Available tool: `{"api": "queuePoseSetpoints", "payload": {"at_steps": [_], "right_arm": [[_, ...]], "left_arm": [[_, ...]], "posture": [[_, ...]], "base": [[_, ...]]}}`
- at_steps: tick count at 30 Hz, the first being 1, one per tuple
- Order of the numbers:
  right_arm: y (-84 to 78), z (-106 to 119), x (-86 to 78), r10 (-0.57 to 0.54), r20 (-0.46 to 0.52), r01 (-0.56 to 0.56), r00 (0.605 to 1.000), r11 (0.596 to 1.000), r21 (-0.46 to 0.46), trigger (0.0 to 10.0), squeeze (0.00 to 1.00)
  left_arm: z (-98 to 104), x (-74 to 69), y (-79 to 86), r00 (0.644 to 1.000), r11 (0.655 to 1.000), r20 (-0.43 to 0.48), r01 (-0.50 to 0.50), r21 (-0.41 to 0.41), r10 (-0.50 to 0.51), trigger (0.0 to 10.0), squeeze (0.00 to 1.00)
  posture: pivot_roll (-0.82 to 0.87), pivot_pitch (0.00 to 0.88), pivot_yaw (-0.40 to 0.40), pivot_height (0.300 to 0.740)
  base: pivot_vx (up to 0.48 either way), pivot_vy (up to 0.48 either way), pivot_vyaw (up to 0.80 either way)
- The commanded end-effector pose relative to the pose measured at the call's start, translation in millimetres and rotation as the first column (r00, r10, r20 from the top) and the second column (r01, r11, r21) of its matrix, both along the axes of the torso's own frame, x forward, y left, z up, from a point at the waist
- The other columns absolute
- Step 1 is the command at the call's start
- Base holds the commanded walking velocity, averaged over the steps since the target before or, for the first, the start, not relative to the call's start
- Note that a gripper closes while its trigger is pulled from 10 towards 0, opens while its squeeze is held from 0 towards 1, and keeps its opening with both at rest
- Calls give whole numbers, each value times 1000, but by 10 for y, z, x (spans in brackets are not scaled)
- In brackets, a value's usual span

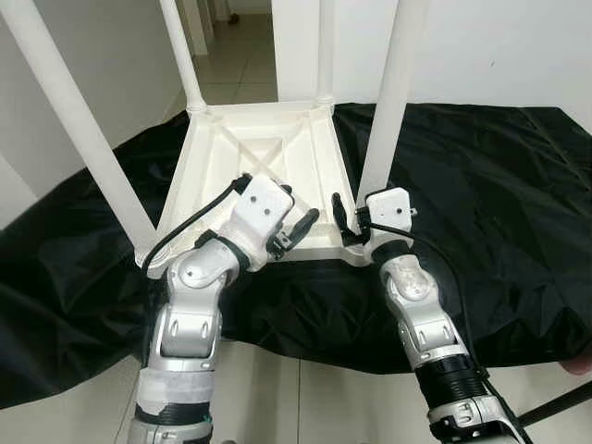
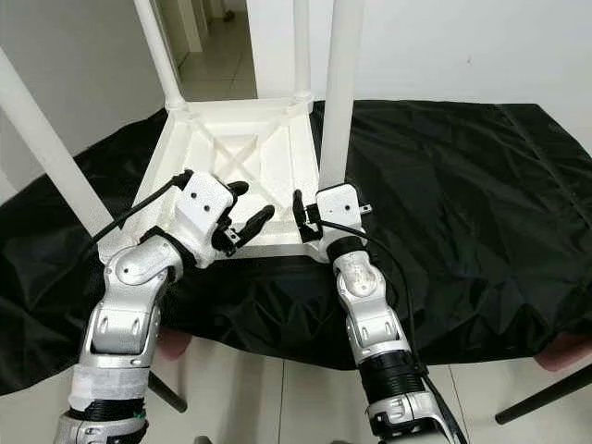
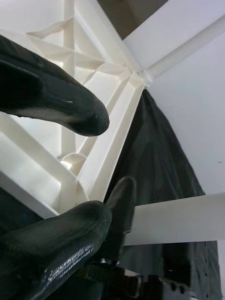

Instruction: Building children table

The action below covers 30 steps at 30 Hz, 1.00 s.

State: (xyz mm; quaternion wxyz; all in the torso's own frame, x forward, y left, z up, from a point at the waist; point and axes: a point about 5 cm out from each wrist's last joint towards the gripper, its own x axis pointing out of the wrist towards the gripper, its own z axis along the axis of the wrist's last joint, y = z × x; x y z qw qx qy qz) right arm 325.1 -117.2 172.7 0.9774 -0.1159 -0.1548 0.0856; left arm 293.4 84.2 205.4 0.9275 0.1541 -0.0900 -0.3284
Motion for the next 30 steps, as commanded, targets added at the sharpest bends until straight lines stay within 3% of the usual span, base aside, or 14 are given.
{"api": "queuePoseSetpoints", "payload": {"at_steps": [1, 15, 23, 30], "right_arm": [[35, 28, 21, 9, 13, -9, 1000, 1000, -6, 10000, 0], [33, 88, 86, 23, 24, -23, 999, 1000, -13, 10000, 0], [78, 146, 119, 28, 29, -27, 999, 1000, -11, 10000, 0], [55, 240, 141, 28, 52, -27, 998, 999, -22, 10000, 0]], "left_arm": [[-5, 68, 131, 966, 965, 38, -253, -74, 256, 10000, 0], [-51, 59, 200, 949, 947, 33, -308, -93, 312, 10000, 0], [-91, 3, 346, 952, 951, 15, -306, -44, 306, 10000, 0], [-49, -36, 316, 961, 959, -7, -275, -69, 275, 10000, 0]], "posture": [[-147, 0, 66, 740], [-146, 0, 27, 740], [-138, 78, 29, 740], [-134, 121, 36, 740]], "base": [[0, 0, 0], [0, 0, 0], [0, 0, 0], [0, 0, 0]]}}
